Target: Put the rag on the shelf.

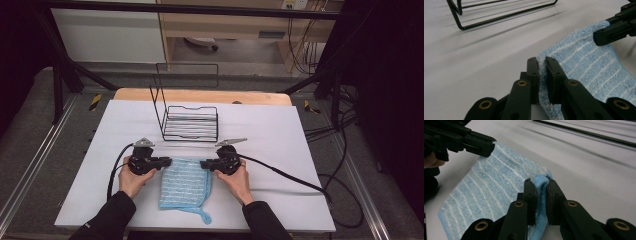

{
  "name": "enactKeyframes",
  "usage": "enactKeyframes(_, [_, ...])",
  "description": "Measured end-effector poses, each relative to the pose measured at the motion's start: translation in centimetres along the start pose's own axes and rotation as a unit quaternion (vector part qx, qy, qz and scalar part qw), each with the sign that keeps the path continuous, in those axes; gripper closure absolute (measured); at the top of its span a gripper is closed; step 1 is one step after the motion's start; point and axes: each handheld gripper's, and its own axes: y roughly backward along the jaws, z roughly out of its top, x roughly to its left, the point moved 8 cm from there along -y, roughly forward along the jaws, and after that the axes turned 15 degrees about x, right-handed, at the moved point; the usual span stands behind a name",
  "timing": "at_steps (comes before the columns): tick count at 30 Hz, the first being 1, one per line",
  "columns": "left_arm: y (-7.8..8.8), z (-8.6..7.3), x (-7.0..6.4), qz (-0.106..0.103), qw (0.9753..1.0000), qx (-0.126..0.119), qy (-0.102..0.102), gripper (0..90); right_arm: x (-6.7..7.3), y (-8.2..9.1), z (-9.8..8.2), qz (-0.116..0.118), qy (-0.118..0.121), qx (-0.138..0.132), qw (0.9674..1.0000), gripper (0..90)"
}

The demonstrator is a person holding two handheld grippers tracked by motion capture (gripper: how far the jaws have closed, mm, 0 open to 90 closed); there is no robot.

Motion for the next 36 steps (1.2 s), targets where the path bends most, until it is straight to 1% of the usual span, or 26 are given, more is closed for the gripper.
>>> enactKeyframes(2, [0.3, 0.2, -0.1, 0.006, 1.0, -0.007, -0.003, 81.6, 0.2, 0.4, 0.2, 0.003, 0.001, -0.007, 1.0, 80.9])
enactKeyframes(4, [0.8, 0.5, -0.2, 0.014, 0.9997, -0.017, -0.012, 81.6, 0.4, 0.7, 0.3, 0.004, 0.004, -0.015, 0.9999, 81.0])
enactKeyframes(6, [1.5, 0.8, -0.5, 0.012, 0.9994, -0.031, -0.014, 81.6, 0.4, 1.1, 0.5, 0.002, 0.008, -0.022, 0.9997, 81.0])
enactKeyframes(7, [1.7, 0.9, -0.7, 0.008, 0.9993, -0.035, -0.014, 81.6, 0.5, 1.3, 0.6, 0.001, 0.01, -0.027, 0.9996, 81.0])
enactKeyframes(8, [2.0, 1.0, -0.8, 0.011, 0.999, -0.04, -0.017, 81.7, 0.6, 1.5, 0.6, 0.002, 0.011, -0.031, 0.9995, 81.0])
enactKeyframes(13, [3.1, 1.5, -1.4, 0.016, 0.998, -0.055, -0.028, 81.8, 0.9, 2.5, 1.0, 0.003, 0.016, -0.05, 0.9986, 81.1])
enactKeyframes(20, [4.1, 2.1, -2.3, 0.034, 0.9958, -0.068, -0.051, 81.8, 1.3, 4.0, 1.5, 0.0, 0.026, -0.071, 0.9971, 81.2])
enactKeyframes(22, [4.4, 2.2, -2.6, 0.036, 0.9953, -0.073, -0.051, 81.8, 1.6, 4.6, 1.7, -0.006, 0.036, -0.08, 0.9961, 81.3])
enactKeyframes(27, [5.2, 2.5, -2.9, 0.042, 0.9938, -0.087, -0.055, 81.8, 2.2, 5.6, 2.1, -0.006, 0.044, -0.096, 0.9944, 81.4])
enactKeyframes(29, [5.5, 2.6, -3.1, 0.04, 0.9934, -0.092, -0.056, 81.9, 2.3, 5.9, 2.2, -0.008, 0.046, -0.099, 0.994, 81.4])
enactKeyframes(33, [5.9, 2.9, -3.6, 0.043, 0.9921, -0.102, -0.059, 81.9, 2.7, 6.8, 2.5, -0.017, 0.057, -0.112, 0.9919, 81.4])
enactKeyframes(36, [6.4, 3.0, -3.9, 0.043, 0.991, -0.112, -0.06, 81.9, 3.1, 7.4, 2.7, -0.019, 0.062, -0.121, 0.9906, 81.4])
